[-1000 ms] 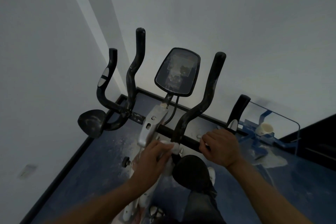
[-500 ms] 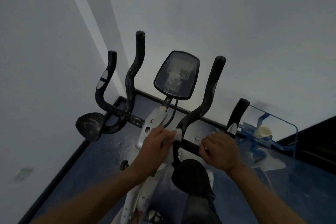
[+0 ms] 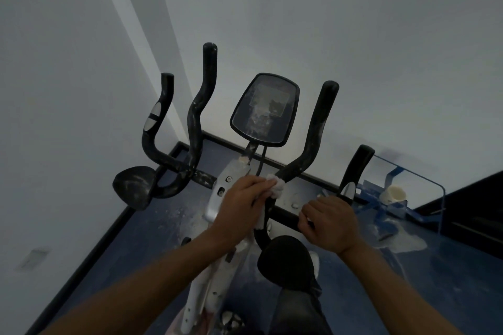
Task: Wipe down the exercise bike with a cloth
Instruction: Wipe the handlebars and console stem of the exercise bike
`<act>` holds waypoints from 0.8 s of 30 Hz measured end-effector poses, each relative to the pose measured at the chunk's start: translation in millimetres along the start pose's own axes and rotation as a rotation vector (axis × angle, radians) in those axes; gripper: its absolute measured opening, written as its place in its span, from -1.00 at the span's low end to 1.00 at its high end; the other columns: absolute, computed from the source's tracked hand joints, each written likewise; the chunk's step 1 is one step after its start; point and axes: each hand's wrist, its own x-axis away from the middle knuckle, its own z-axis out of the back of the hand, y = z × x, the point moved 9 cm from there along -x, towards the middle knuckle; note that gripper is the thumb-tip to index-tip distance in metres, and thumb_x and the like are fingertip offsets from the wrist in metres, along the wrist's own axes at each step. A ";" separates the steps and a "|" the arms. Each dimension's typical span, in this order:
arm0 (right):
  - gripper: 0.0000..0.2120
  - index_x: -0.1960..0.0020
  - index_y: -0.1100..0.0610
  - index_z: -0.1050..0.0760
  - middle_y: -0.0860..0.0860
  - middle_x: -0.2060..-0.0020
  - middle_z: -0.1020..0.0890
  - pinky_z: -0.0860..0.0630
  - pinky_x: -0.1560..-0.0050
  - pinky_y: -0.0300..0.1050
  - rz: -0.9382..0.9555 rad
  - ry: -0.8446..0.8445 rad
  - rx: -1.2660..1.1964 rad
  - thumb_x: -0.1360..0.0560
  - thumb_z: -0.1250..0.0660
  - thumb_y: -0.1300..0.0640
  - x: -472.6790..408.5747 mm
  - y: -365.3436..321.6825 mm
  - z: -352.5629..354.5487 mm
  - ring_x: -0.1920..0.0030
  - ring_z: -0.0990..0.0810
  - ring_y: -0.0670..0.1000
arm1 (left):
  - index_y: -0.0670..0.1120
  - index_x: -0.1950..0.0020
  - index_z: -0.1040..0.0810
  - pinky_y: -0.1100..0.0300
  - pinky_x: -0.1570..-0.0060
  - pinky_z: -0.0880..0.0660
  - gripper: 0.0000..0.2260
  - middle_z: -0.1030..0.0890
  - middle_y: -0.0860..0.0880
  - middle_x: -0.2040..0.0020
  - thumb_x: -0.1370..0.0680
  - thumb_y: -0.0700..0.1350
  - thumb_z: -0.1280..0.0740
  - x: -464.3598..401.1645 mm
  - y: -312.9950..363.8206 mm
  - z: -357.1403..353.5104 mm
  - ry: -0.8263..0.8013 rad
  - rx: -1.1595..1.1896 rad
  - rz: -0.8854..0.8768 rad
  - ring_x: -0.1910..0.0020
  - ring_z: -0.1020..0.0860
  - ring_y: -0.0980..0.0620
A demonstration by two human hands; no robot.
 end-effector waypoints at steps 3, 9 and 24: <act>-0.66 0.40 0.08 -0.47 0.00 0.51 -0.47 -0.33 0.45 -0.13 -0.006 0.009 0.003 -0.55 -0.26 0.08 -0.1 0.3 0.5 0.52 -0.39 0.01 | 0.03 -0.29 -0.59 0.41 -0.13 -0.39 -0.76 -0.51 0.15 -0.11 -0.65 -0.05 -0.25 33.0 -8.0 3.3 -0.075 -0.028 -0.040 -0.11 -0.45 0.27; -0.67 0.41 0.08 -0.44 0.00 0.52 -0.45 -0.28 0.43 -0.13 -0.003 0.024 0.008 -0.53 -0.27 0.10 0.4 0.1 1.3 0.52 -0.37 0.01 | 0.04 -0.26 -0.58 0.41 -0.12 -0.45 -0.78 -0.45 0.20 -0.14 -0.64 -0.06 -0.27 70.1 -16.9 4.7 -0.140 -0.046 -0.051 -0.10 -0.48 0.29; -0.60 0.40 0.07 -0.44 -0.01 0.51 -0.44 -0.19 0.36 -0.17 -0.006 -0.002 0.025 -0.60 -0.16 0.04 -0.7 0.0 1.3 0.51 -0.36 0.01 | -0.03 -0.17 -0.63 0.11 0.03 -0.55 -0.81 -0.56 0.00 -0.06 -0.60 -0.03 -0.34 22.6 19.8 -10.1 -0.266 -0.324 -0.446 -0.05 -0.48 0.06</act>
